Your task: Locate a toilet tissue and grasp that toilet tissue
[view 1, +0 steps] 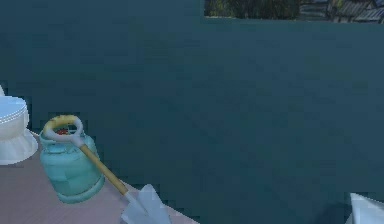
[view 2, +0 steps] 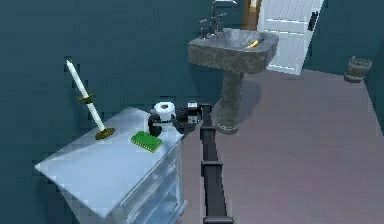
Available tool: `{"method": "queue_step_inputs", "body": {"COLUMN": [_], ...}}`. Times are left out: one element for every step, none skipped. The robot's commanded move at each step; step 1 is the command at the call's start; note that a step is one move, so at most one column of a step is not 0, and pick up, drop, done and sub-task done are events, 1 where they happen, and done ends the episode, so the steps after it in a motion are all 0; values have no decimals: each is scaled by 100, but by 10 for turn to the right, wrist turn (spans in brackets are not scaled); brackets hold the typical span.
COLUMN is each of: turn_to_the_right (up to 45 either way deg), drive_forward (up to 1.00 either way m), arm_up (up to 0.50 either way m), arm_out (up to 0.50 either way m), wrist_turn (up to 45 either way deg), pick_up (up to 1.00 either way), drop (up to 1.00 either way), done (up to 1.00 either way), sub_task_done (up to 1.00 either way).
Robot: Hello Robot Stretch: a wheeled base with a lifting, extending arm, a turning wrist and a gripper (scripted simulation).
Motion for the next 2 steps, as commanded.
{"method": "queue_step_inputs", "body": {"turn_to_the_right": [0, 0], "drive_forward": [0, 0], "arm_up": [10, 0], "arm_out": [0, 0], "wrist_turn": [0, 0], "pick_up": [0, 0], "drop": [0, 0], "done": [0, 100], "sub_task_done": [0, 0]}}
